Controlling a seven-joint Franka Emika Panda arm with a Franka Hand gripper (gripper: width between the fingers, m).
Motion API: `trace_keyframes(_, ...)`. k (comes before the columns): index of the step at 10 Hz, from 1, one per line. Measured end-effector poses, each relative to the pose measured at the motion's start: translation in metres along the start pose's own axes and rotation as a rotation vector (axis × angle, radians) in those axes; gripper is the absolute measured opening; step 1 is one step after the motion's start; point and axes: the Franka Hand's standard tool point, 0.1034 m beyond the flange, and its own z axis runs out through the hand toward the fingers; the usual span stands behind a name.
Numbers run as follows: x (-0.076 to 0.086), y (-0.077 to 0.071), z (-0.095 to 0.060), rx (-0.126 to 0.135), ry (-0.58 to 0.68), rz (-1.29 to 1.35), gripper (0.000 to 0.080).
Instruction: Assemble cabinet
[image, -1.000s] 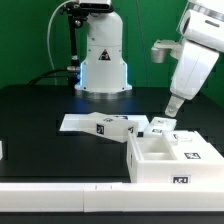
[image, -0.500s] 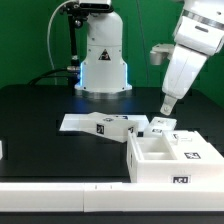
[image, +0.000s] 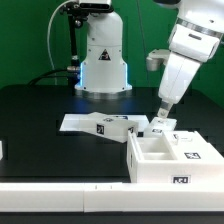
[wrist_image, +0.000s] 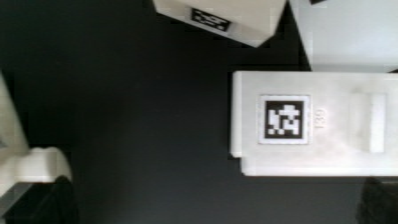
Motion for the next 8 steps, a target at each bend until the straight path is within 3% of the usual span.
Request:
trace_keyframes(4,0.0,0.0,0.002,0.001,-0.001,0.004,0.0797)
trace_keyframes(5,0.003,-0.005,0.007,-0.012,0.028,0.026,0.0797)
trace_keyframes(8,0.004,-0.028,0.023,0.006,0.03,0.028,0.0797)
